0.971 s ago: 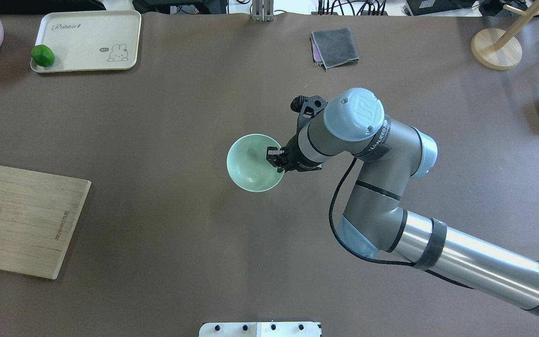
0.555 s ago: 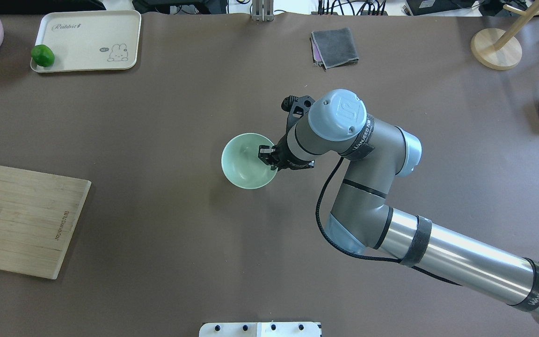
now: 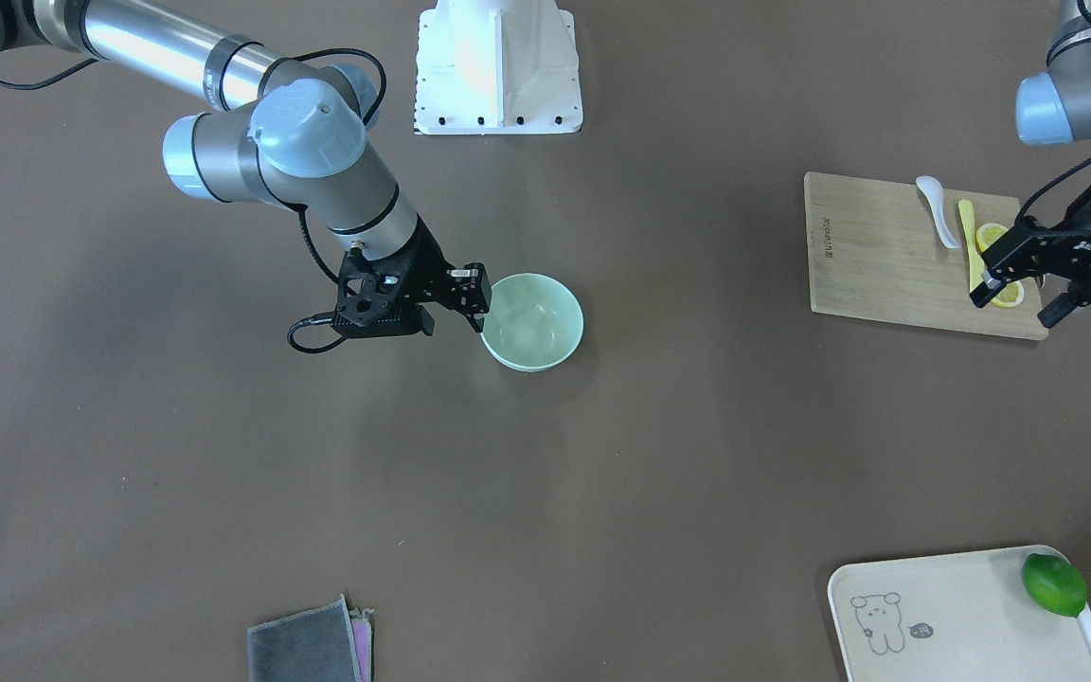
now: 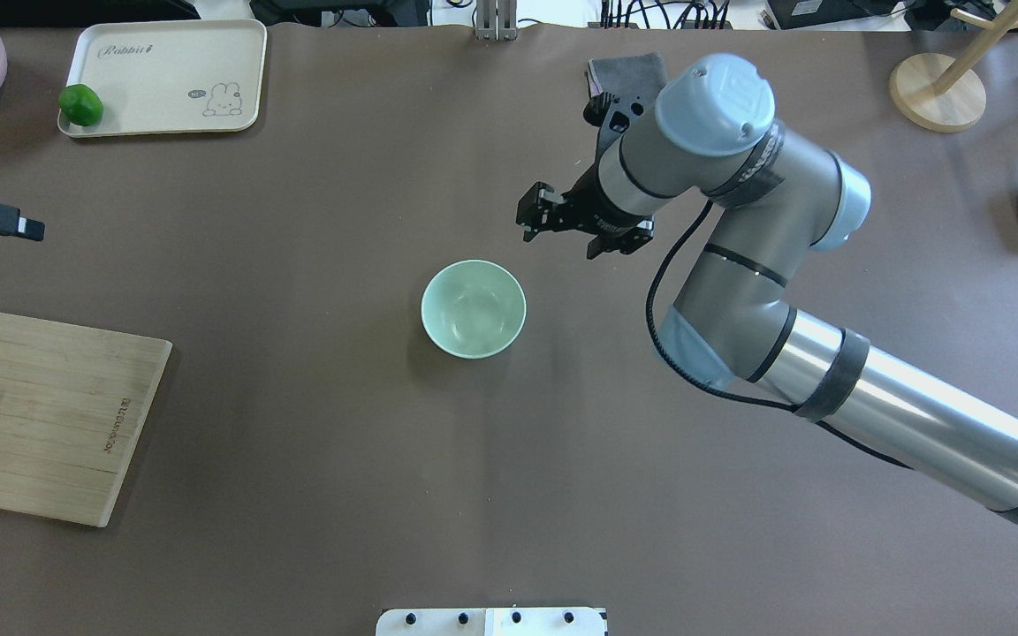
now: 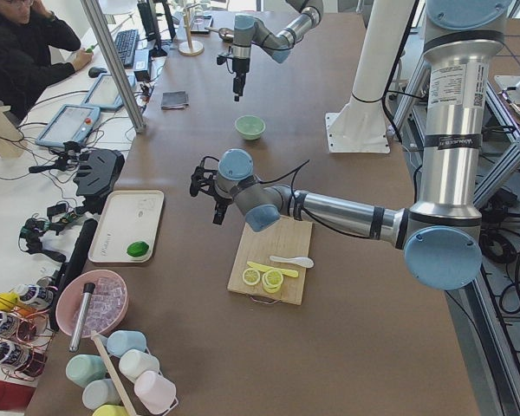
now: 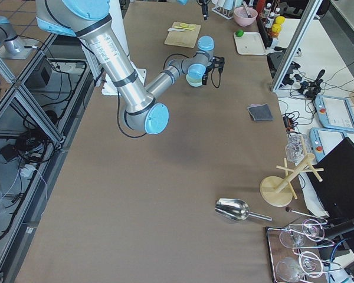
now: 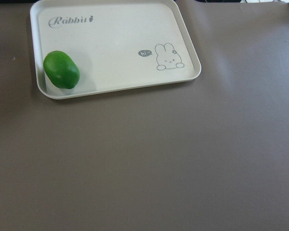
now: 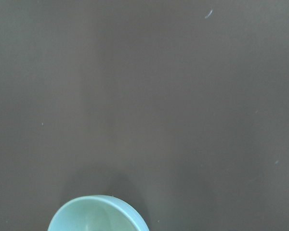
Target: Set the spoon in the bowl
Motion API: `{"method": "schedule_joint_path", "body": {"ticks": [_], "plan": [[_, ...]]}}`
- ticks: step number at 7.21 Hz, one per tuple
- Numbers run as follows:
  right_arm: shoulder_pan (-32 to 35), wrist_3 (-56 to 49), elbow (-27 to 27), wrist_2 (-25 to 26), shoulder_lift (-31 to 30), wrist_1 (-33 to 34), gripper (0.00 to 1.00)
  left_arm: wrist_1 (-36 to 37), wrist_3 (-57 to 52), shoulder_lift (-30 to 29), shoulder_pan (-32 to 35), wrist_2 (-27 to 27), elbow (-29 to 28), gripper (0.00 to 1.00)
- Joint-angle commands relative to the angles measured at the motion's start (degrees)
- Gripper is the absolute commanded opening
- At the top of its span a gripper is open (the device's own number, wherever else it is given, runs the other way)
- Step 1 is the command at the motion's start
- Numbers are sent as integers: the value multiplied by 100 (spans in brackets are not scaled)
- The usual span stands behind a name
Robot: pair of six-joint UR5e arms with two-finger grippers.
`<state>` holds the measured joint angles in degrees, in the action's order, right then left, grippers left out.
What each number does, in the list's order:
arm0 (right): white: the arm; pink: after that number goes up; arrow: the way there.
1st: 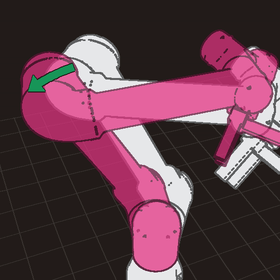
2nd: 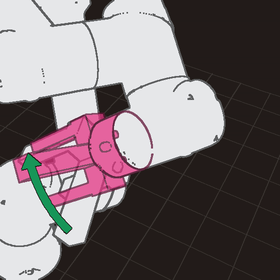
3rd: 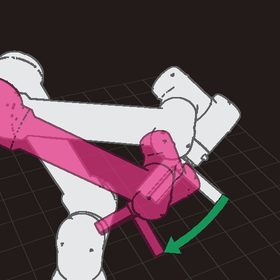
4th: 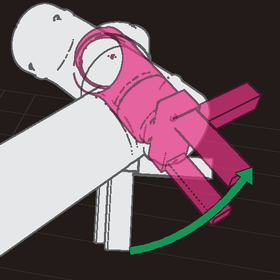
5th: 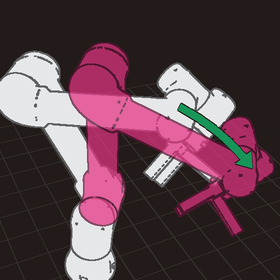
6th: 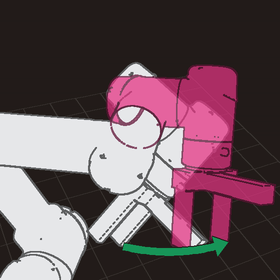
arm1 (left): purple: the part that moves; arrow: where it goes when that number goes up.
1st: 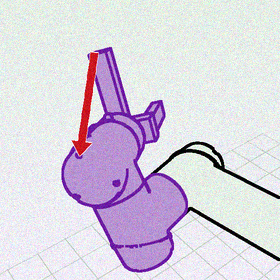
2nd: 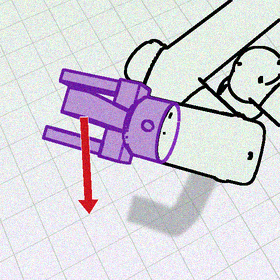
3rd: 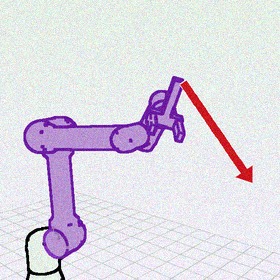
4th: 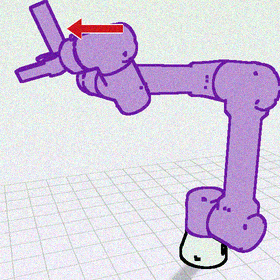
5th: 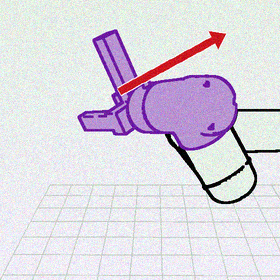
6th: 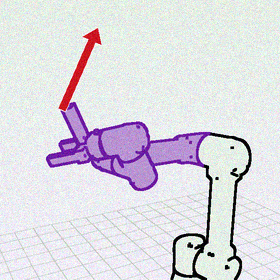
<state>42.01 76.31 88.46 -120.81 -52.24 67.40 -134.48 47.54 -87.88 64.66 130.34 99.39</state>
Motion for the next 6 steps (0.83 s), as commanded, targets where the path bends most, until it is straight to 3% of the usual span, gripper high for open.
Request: {"method": "schedule_joint_path", "body": {"ticks": [1, 2, 4, 6], "plan": [[561, -640, 14, -530, -276, -17, 100, -8, 597, 1344, -723, -726, 1059, 97], [580, -887, 136, -505, -539, -78, 100, -130, 599, 2066, -770, -851, 1370, 97], [660, -1223, 619, -549, -953, -78, 100, -1225, 555, 3054, -875, -1134, 1155, 94], [563, -1171, 673, -488, -955, -78, 100, -1625, 564, 2858, -1225, -1178, 732, 92]]}}
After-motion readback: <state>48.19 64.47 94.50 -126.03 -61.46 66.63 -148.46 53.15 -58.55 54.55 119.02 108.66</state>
